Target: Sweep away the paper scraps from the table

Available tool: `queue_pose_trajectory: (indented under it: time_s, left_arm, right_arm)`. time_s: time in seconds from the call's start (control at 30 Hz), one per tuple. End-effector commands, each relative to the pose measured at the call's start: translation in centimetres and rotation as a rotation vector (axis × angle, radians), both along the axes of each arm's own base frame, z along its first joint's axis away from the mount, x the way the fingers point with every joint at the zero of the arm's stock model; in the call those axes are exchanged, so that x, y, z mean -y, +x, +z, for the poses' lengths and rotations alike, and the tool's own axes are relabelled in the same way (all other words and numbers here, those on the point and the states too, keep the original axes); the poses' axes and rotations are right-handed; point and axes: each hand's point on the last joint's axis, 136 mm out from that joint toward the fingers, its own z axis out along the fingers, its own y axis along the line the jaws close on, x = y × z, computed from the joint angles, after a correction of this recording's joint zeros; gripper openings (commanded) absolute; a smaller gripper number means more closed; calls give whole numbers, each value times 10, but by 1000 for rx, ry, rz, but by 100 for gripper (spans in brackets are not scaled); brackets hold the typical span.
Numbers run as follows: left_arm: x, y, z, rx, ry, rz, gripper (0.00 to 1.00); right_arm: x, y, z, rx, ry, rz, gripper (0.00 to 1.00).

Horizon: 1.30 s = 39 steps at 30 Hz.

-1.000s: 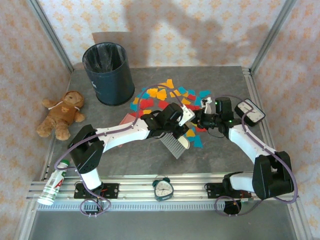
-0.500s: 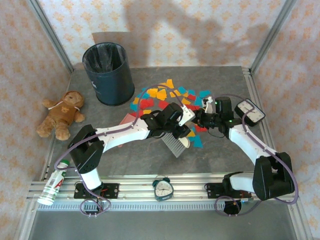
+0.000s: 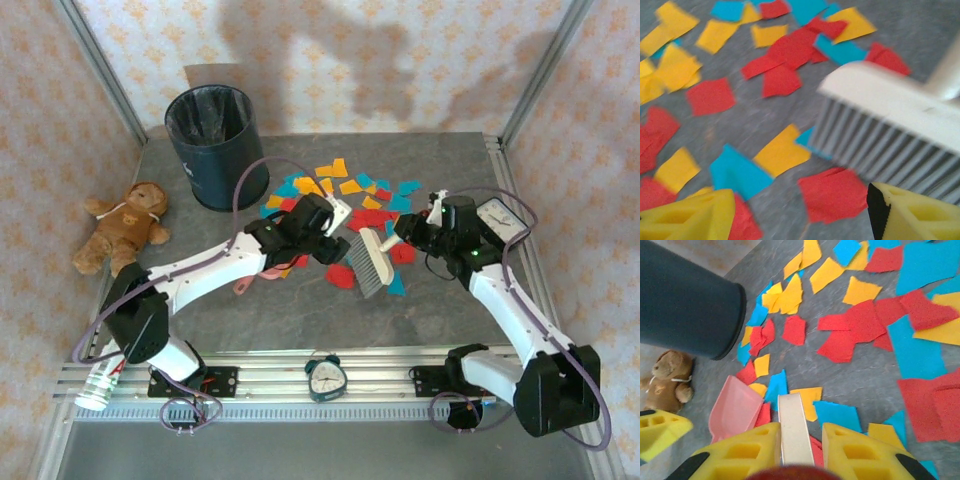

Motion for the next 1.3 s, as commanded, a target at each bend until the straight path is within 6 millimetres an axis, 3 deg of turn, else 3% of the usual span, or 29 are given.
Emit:
queue_pose_trajectory:
  time_s: [0.0, 0.07, 0.27, 0.57, 0.83, 1.27]
  left_arm:
    - [-62, -4, -14, -33, 159, 192, 72]
    - [-87, -6, -18, -62, 202, 277, 71]
    - [-138, -20, -25, -100, 331, 461, 71]
    - [-190, -43, -56, -239, 429, 632, 68]
    - [-205, -60, -86, -382, 445, 642, 66]
    - [-209, -76, -121, -556, 472, 607, 53]
  right_arm:
    - [17, 5, 25, 77, -74, -67, 0]
    - [19, 3, 27, 81, -91, -66, 0]
    - [26, 1, 26, 80, -127, -80, 0]
    - [29, 1, 25, 75, -141, -84, 0]
    - [30, 0, 23, 70, -150, -84, 0]
    - [32, 1, 24, 66, -158, -94, 0]
